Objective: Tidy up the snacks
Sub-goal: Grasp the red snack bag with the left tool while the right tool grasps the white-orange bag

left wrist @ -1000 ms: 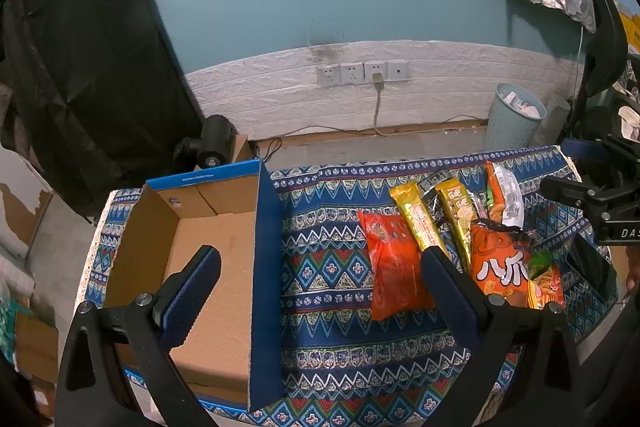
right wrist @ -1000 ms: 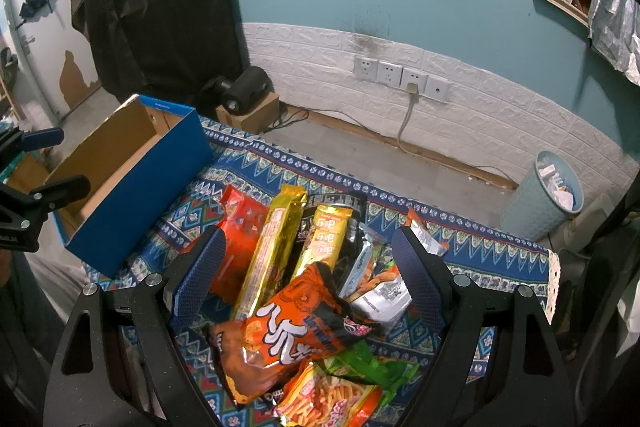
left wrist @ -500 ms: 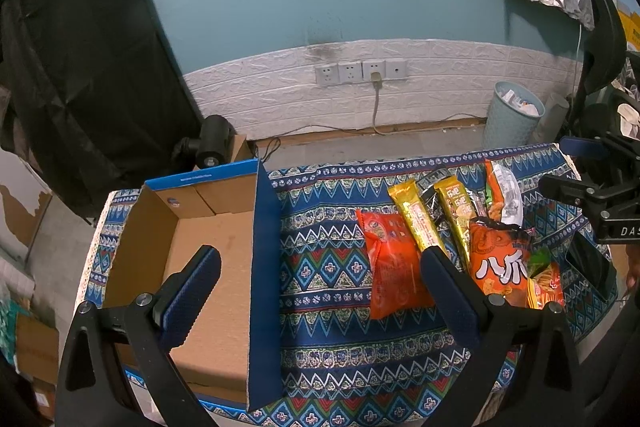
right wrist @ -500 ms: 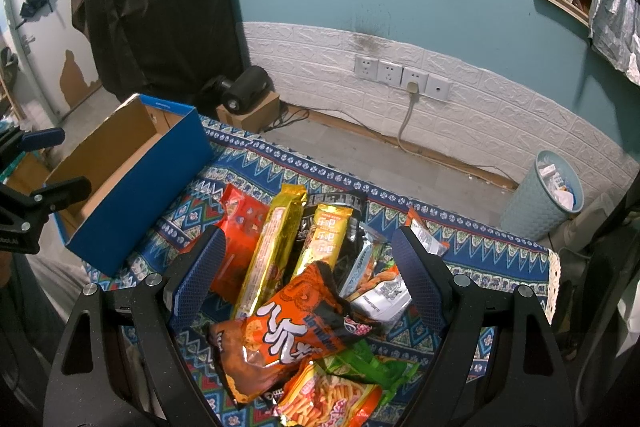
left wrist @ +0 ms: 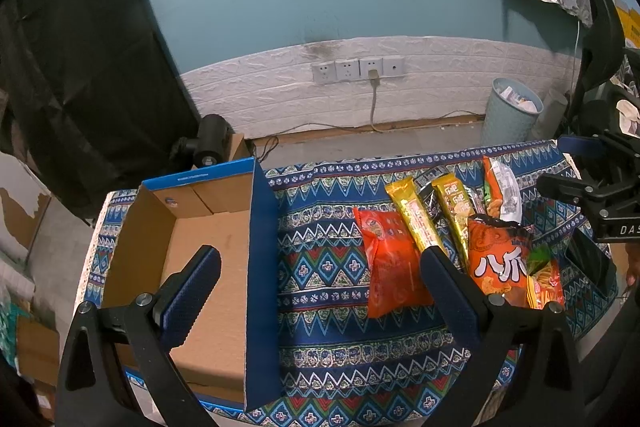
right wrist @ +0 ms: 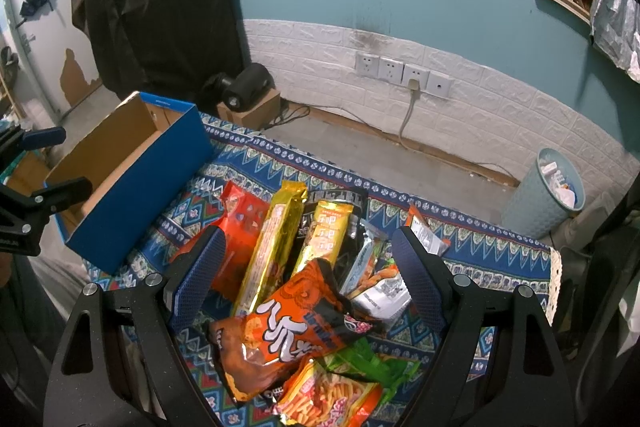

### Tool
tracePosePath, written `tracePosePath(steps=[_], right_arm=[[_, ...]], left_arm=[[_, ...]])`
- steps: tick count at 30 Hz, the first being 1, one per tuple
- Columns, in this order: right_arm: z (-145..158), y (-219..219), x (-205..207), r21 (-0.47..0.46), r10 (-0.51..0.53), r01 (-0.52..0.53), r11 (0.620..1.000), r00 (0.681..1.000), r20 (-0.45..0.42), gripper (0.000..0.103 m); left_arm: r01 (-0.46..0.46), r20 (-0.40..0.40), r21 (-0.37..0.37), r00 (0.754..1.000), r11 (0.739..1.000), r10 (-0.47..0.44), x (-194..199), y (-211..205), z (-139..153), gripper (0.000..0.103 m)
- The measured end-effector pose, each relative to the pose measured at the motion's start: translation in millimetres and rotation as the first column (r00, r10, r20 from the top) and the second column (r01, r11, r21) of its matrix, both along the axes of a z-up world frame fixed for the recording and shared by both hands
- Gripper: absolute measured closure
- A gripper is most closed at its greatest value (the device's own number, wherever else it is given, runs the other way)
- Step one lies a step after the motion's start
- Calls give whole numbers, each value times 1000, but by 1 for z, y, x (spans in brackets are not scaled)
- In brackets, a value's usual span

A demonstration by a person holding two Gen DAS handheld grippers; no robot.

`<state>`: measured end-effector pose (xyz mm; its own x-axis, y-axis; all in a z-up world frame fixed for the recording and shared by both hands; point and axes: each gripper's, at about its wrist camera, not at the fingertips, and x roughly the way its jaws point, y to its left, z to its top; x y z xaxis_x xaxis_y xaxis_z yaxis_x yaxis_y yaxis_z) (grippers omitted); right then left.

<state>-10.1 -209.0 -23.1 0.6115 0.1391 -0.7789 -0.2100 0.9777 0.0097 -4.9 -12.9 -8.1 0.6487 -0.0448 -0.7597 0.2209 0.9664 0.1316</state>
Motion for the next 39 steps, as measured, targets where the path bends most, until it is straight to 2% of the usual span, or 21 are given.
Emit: tracePosePath(steps=[27, 32, 39], right_arm=[[-8, -14, 4, 5, -3, 4, 1000, 999, -34, 19], [-13, -26, 9, -1, -19, 19, 1000, 999, -51, 19], [-33, -55, 29, -23, -90, 88, 996, 990, -110, 19]], left_arm=[[14, -37, 28, 999, 1000, -13, 11, -13, -14, 2], [12, -81, 25, 997, 1000, -10, 21, -18, -27, 2], [-25, -173, 18, 984, 1000, 27, 48, -24, -59, 2]])
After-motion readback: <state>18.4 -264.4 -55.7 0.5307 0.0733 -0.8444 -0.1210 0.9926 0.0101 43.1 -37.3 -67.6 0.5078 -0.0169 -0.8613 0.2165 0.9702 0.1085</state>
